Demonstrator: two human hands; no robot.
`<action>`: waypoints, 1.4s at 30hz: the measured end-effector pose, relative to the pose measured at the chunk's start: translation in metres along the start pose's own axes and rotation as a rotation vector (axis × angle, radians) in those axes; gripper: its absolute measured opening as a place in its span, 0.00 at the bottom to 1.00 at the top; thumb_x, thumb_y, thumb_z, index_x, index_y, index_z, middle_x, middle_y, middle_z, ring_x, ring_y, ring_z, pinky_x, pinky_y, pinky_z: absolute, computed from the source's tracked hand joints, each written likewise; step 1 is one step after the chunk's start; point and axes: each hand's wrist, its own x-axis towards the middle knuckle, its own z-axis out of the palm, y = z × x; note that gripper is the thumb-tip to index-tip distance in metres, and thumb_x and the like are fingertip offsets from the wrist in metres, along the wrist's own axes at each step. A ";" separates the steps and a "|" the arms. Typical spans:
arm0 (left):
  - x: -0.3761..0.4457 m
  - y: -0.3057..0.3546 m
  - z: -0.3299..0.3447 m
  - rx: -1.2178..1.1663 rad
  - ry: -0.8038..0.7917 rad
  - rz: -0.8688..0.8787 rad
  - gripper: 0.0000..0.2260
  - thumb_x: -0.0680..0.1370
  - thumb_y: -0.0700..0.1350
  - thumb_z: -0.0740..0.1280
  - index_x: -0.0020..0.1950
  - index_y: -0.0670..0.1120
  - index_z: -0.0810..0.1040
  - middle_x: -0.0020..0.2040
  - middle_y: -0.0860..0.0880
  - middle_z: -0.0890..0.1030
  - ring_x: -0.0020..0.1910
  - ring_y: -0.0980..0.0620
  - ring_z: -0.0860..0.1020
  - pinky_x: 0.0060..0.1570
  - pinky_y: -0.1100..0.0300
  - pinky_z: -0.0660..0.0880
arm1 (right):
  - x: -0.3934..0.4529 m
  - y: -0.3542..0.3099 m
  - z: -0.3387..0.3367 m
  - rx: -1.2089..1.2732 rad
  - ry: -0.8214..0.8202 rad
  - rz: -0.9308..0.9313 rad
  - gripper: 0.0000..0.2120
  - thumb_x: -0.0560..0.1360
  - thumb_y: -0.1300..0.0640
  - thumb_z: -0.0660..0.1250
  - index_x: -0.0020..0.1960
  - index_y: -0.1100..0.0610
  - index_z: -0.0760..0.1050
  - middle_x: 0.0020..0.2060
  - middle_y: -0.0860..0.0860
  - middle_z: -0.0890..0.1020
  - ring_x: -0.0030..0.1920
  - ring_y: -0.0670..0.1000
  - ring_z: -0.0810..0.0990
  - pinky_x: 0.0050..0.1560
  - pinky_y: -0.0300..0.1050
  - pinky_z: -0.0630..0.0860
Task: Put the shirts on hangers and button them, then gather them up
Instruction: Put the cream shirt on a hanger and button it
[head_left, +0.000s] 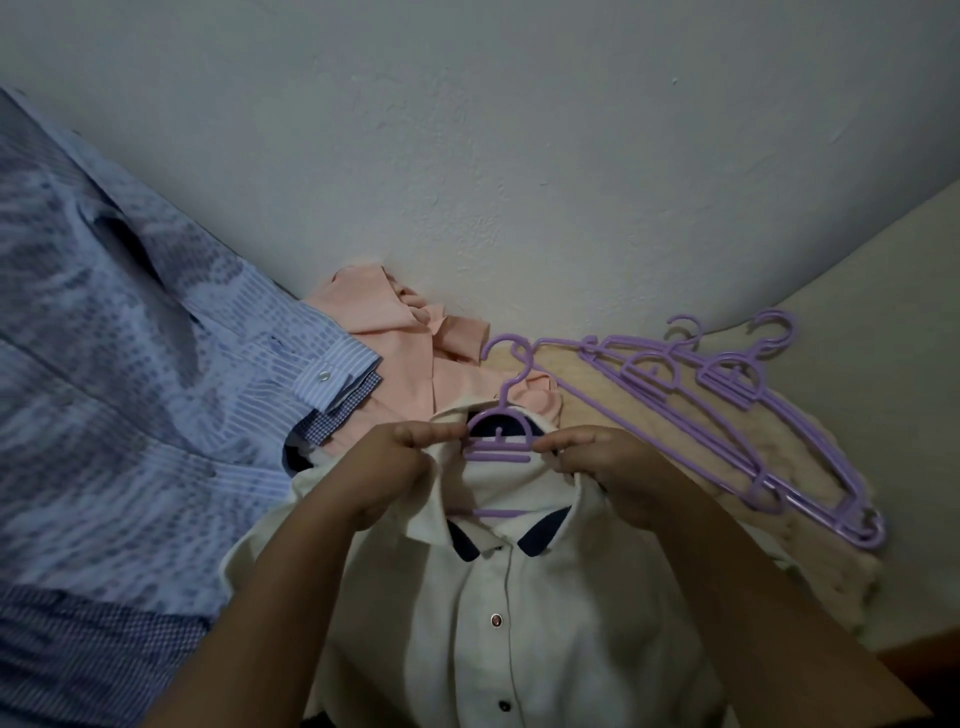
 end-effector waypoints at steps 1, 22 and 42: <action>-0.001 -0.001 -0.002 -0.034 -0.015 -0.023 0.27 0.74 0.26 0.54 0.52 0.54 0.82 0.58 0.47 0.80 0.53 0.48 0.78 0.54 0.53 0.77 | -0.002 0.000 -0.001 0.054 -0.024 0.019 0.12 0.73 0.68 0.64 0.45 0.55 0.83 0.46 0.56 0.84 0.49 0.56 0.81 0.51 0.48 0.77; 0.022 -0.033 0.000 -0.758 0.137 -0.211 0.14 0.79 0.34 0.57 0.59 0.48 0.76 0.49 0.45 0.80 0.45 0.48 0.77 0.41 0.56 0.77 | 0.026 0.034 0.012 0.672 0.161 0.129 0.15 0.78 0.63 0.58 0.63 0.60 0.73 0.44 0.55 0.81 0.40 0.52 0.81 0.38 0.44 0.78; 0.043 -0.032 0.011 -0.027 0.559 0.263 0.08 0.75 0.45 0.70 0.53 0.54 0.80 0.54 0.53 0.80 0.51 0.57 0.77 0.55 0.58 0.74 | 0.053 0.009 0.028 -0.176 0.447 -0.264 0.06 0.72 0.60 0.70 0.47 0.51 0.80 0.52 0.51 0.80 0.54 0.48 0.77 0.59 0.43 0.73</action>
